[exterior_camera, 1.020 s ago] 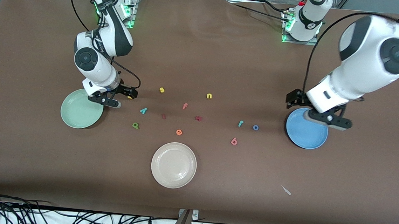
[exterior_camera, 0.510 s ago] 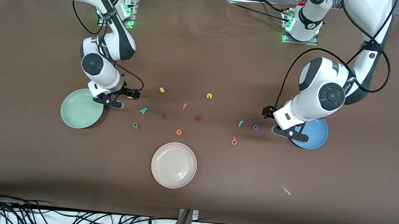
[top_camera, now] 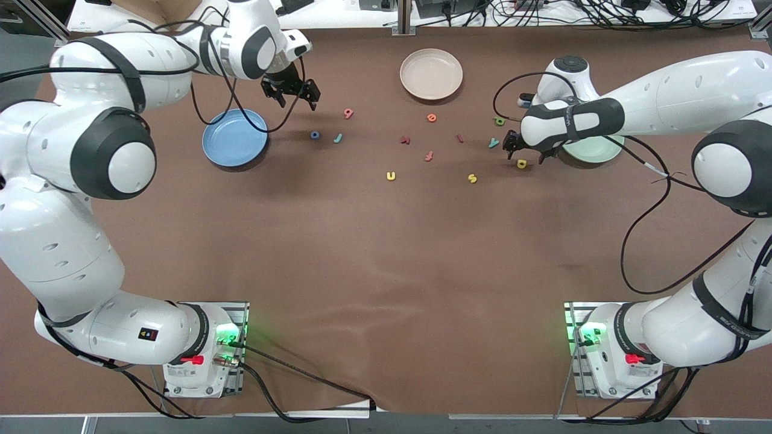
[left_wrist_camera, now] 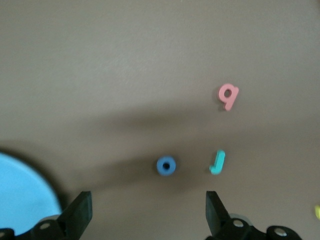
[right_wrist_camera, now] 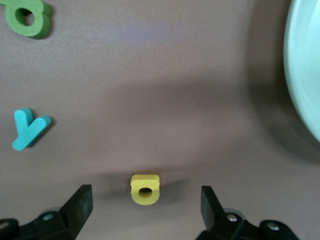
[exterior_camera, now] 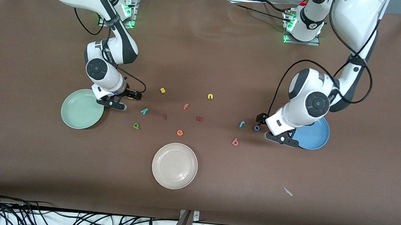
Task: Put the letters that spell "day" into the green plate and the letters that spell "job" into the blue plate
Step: 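Grasp the yellow letter with the right gripper while the left gripper grasps the o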
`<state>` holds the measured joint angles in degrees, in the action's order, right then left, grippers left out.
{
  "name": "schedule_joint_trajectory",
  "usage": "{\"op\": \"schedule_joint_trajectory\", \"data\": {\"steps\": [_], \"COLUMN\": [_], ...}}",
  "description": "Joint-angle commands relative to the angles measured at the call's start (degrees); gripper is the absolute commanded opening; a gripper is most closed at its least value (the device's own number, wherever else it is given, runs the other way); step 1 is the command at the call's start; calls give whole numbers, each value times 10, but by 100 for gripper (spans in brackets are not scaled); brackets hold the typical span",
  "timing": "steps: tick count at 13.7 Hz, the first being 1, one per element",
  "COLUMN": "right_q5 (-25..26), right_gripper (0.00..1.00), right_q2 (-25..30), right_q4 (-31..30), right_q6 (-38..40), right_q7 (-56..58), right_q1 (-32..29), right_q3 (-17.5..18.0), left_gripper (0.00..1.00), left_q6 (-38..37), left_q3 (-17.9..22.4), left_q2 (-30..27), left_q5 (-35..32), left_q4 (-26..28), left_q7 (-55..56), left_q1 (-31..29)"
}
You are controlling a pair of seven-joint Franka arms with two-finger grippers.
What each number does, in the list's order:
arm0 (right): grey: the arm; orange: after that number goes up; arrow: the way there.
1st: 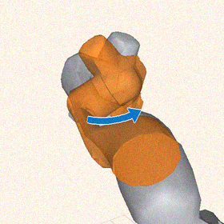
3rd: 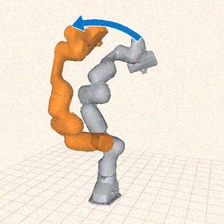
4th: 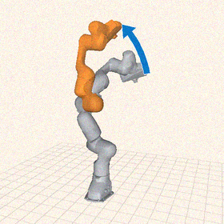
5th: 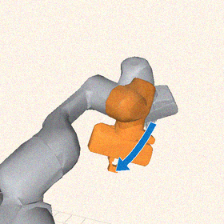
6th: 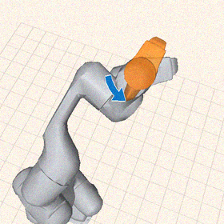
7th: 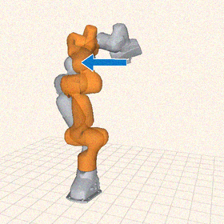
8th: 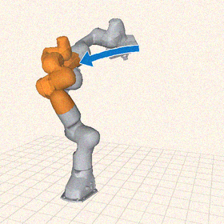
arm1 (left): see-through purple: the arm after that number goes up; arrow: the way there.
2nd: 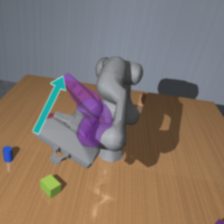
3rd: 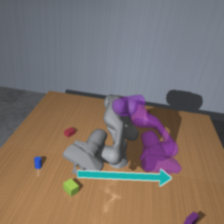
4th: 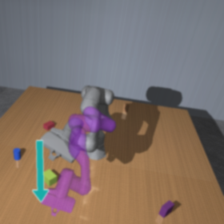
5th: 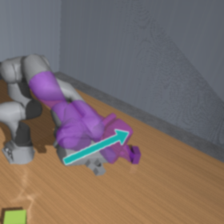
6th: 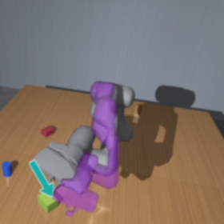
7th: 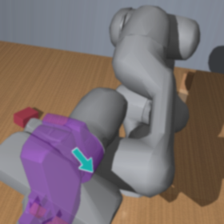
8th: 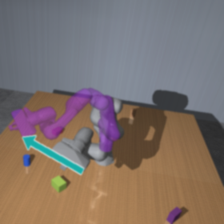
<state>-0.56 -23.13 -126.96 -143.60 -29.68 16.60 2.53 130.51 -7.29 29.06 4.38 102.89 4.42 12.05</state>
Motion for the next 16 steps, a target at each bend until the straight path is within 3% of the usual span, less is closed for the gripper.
{"op": "schedule_joint_trajectory", "data": {"steps": [1, 6, 12, 14, 15, 16], "right_q5": [9, 9, 9, 7, 6, 6], "right_gripper": [83, 58, 46, 43, 41, 36], "right_q2": [-6, -8, -13, -14, -14, -14], "right_q4": [0, 0, 0, 0, 0, 0], "right_q6": [-13, -14, -16, -16, -17, -17], "right_q7": [-13, -13, -13, -13, -13, -13], "right_q1": [2, 1, 2, 2, 2, 2], "right_q3": [-1, -1, -1, -1, -1, -1], "left_gripper": [100, 99, 93, 81, 67, 61], "left_q6": [87, 113, 113, 113, 113, 113], "left_q3": [21, 39, 50, 51, 51, 52], "left_q2": [16, 42, 53, 56, 57, 58], "left_q5": [3, 4, 3, 4, 3, 3], "left_q4": [37, 45, 60, 61, 61, 60], "left_q7": [6, 8, 40, 40, 40, 40], "left_q1": [24, 55, 81, 83, 83, 83]}}
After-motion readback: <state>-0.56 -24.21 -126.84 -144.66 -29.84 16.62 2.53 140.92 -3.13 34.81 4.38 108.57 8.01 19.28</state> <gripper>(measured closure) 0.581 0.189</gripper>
